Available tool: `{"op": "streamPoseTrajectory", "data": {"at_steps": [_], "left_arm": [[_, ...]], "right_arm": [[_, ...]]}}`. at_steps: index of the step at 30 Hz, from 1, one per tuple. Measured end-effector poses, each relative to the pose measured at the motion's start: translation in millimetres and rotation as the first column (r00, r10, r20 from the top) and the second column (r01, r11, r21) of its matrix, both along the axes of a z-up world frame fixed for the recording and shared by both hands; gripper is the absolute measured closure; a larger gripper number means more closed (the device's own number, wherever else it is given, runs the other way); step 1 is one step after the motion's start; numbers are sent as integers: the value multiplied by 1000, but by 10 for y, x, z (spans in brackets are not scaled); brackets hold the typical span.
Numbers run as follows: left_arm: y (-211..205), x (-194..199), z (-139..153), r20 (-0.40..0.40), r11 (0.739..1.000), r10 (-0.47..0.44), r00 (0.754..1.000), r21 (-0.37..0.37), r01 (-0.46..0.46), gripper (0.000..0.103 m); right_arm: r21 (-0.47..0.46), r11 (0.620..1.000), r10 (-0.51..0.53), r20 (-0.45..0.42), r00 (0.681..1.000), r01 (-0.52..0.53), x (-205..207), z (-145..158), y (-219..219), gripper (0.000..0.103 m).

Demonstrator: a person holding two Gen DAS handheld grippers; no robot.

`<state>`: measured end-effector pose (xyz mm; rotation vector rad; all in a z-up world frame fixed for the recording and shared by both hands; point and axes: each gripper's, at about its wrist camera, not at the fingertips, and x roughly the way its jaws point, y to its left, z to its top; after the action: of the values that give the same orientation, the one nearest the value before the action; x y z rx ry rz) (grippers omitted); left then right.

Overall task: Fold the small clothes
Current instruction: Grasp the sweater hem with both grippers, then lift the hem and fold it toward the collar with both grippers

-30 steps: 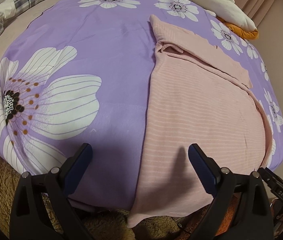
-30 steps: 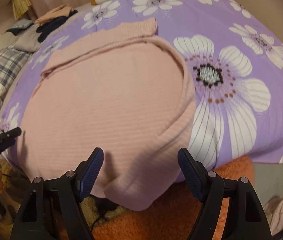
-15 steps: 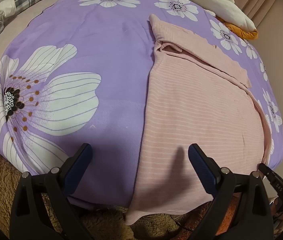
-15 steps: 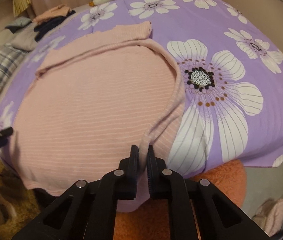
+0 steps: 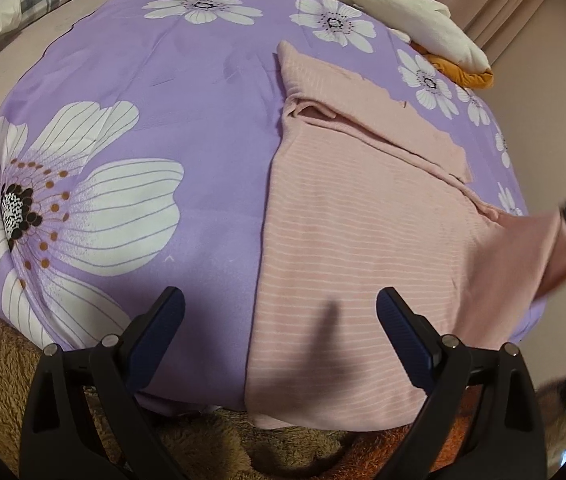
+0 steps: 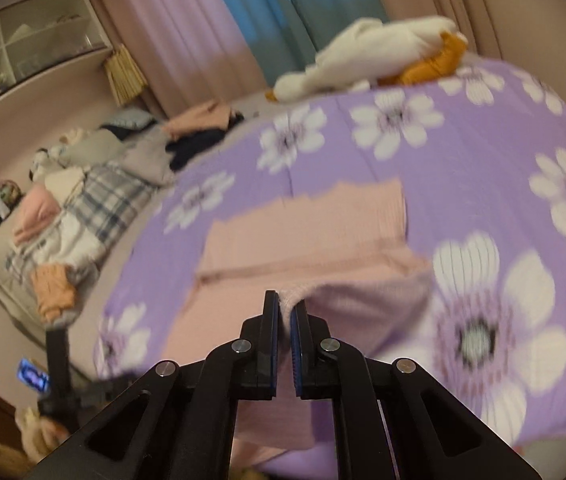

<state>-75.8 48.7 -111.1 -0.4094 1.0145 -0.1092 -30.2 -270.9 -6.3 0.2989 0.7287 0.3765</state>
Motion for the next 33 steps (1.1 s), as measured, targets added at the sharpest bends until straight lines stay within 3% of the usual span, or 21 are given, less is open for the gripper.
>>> {"op": "streamPoseTrajectory", "data": {"at_steps": [9,19,22,23,25,27,29,33], "left_arm": [[-82,33,-102,-69,993,-68,995,-98,61,6],[-171,-131,-151,-138,986,-104,985,-142,84,7],[-252,-177,-181,-135,970,-149,980,-211,118,8],[-258,-190,-190,-126,965,-159,979,-230,127,11],[-278,-173,-196,-109,956,-163,981,-263,130,30],[-285,-127,-212,-100,946,-148,984,-305,111,76],[-312,-88,-188,-85,935,-159,984,-333,123,97],[-232,-14,-28,-41,934,-98,994,-349,77,96]], "right_arm": [[21,991,-127,-59,990,129,807,-249,-37,96],[0,979,-200,-171,965,203,959,-740,-258,96],[9,976,-211,-188,959,217,949,-799,-311,96],[15,975,-216,-194,957,223,932,-806,-333,96],[20,974,-218,-196,956,226,932,-814,-341,96],[26,973,-219,-191,957,228,908,-797,-343,96],[29,973,-219,-182,959,228,896,-770,-344,96],[50,971,-223,-170,960,234,852,-730,-387,96]]}}
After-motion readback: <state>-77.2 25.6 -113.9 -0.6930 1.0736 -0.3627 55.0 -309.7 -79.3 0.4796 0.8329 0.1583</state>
